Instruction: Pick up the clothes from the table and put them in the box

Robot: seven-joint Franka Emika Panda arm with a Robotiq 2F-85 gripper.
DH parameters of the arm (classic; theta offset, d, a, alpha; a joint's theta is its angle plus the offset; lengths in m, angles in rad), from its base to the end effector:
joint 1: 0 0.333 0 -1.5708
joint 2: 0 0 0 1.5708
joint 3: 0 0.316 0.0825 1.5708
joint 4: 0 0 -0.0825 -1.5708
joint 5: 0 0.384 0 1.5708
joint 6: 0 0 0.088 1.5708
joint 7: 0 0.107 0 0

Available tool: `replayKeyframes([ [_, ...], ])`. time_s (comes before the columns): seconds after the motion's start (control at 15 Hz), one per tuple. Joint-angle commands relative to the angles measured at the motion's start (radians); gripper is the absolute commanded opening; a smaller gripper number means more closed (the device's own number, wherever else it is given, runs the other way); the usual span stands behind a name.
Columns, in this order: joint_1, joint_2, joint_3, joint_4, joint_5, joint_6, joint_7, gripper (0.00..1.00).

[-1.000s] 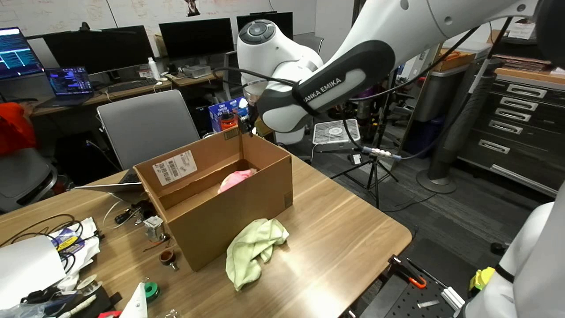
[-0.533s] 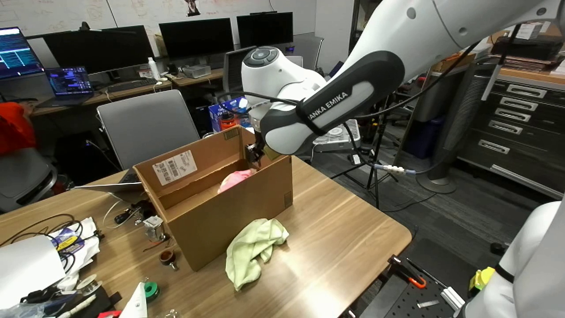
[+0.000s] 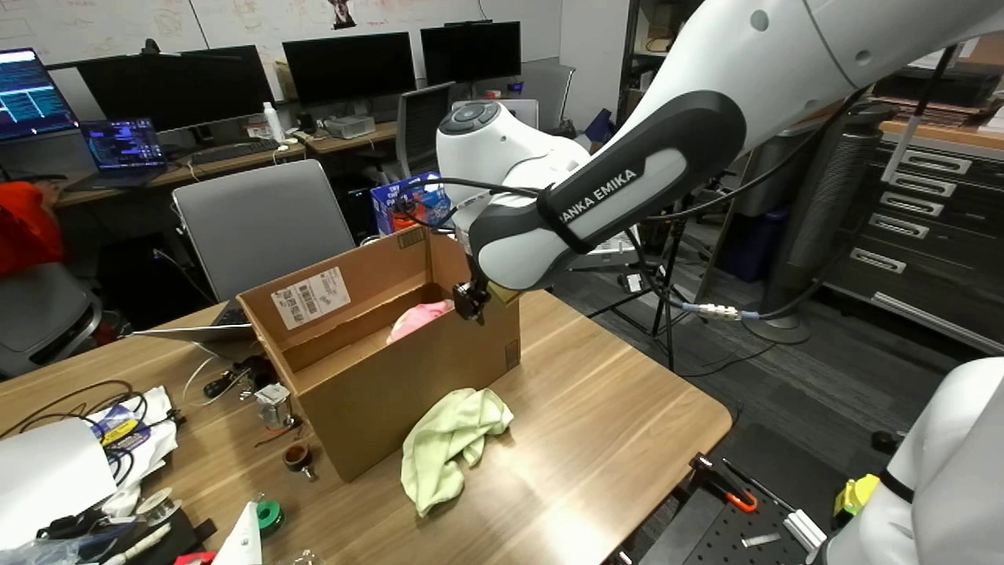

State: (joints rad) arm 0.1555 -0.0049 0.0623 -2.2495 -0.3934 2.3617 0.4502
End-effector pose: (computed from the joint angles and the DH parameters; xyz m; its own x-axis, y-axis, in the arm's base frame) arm 0.5215 0.1104 0.3790 0.9787 0.0564 0.1974 0.0080 -0.9713 0.2376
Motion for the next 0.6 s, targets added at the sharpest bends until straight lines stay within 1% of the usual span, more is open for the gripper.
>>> replayKeyframes([
  [0.0,-0.016,-0.043,0.021,-0.044,0.073,-0.047,-0.075,1.00],
  [0.2,-0.016,-0.022,0.025,-0.064,0.088,-0.055,-0.085,1.00],
  [0.53,-0.009,0.028,0.035,-0.100,0.092,-0.013,-0.094,1.00],
])
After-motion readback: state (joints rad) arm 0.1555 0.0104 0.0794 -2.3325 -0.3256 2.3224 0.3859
